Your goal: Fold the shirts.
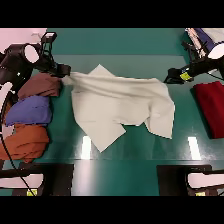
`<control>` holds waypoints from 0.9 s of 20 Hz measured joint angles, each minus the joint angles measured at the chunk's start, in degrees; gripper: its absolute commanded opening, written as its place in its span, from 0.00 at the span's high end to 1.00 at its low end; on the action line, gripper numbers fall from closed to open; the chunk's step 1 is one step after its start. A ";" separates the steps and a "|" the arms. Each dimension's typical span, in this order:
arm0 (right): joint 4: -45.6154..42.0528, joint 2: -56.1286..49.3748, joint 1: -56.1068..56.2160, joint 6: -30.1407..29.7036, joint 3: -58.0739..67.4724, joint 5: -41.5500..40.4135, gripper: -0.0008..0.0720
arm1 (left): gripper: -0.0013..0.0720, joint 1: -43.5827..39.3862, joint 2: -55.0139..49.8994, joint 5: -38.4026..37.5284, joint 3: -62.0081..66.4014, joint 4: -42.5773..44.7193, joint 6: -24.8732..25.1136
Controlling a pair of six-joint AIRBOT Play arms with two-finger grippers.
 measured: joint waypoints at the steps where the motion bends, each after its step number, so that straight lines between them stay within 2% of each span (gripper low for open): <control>1: 1.18 -1.55 -0.11 -0.22 2.03 0.02 0.45 | 0.29 0.57 -0.50 0.00 0.33 0.07 -0.39; 6: 7.28 -2.23 -2.47 -3.21 7.21 5.57 0.46 | 0.29 5.14 0.46 -11.89 1.73 -1.16 1.14; 9: 8.72 0.76 -4.11 -4.42 8.02 9.35 0.46 | 0.29 6.84 5.77 -15.61 -5.22 -2.64 2.38; 12: 9.88 4.52 -4.72 -5.03 8.28 11.72 0.46 | 0.29 7.34 12.37 -15.06 -17.46 -7.85 2.91; 18: 10.16 13.49 -5.49 -5.40 -0.87 11.78 0.46 | 0.29 7.80 19.02 -6.01 -40.46 -20.96 3.32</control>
